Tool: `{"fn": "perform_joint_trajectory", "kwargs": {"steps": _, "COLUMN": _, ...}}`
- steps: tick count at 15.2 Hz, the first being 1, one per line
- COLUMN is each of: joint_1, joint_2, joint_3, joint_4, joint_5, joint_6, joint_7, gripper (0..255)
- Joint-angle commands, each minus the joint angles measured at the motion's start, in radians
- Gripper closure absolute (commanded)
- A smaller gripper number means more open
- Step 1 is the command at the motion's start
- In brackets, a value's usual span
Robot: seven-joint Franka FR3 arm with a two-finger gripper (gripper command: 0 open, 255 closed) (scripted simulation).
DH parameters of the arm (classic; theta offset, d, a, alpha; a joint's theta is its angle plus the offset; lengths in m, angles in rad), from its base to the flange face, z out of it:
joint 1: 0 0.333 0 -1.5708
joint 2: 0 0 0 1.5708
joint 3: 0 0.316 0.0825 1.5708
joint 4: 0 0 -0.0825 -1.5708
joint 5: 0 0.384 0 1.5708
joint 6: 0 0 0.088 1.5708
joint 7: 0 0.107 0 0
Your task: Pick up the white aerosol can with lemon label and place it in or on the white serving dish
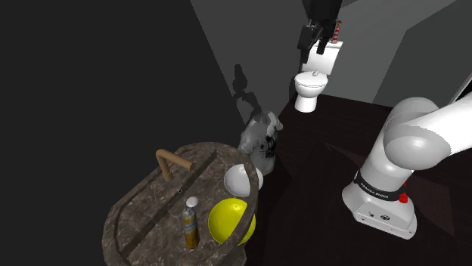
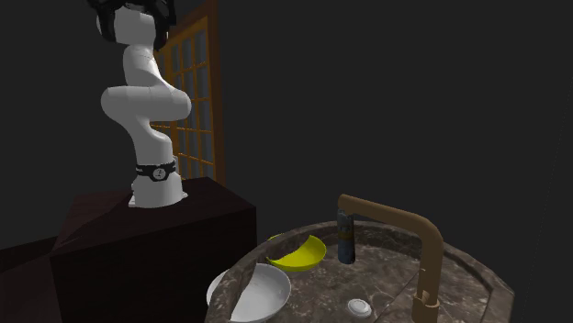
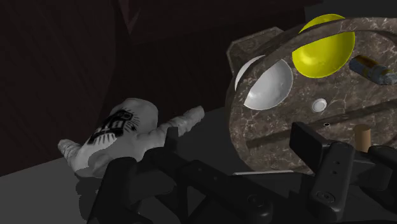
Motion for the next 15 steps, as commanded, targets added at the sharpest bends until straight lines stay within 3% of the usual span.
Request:
{"fn": "perform_joint_trajectory", "kwargs": {"steps": 1, "joint_1": 0.0, "joint_2": 0.0, "joint_3": 0.0, "joint_4": 0.0, "joint_5": 0.0, "joint_6": 0.0, "joint_7": 0.0, "gripper": 0}}
{"fn": "perform_joint_trajectory", "kwargs": {"steps": 8, "joint_1": 0.037, "joint_2": 0.048, "joint_3": 0.114, "joint_4": -0.12, "joint_5": 0.085, "joint_6": 0.142, "joint_7": 0.158, "gripper": 0}}
{"fn": "perform_joint_trajectory", "kwargs": {"steps": 15, "joint_1": 0.076, "joint_2": 0.17, "joint_3": 0.232, "joint_4": -0.18, "joint_5": 0.164, "joint_6": 0.305, "joint_7": 0.312, "gripper": 0}}
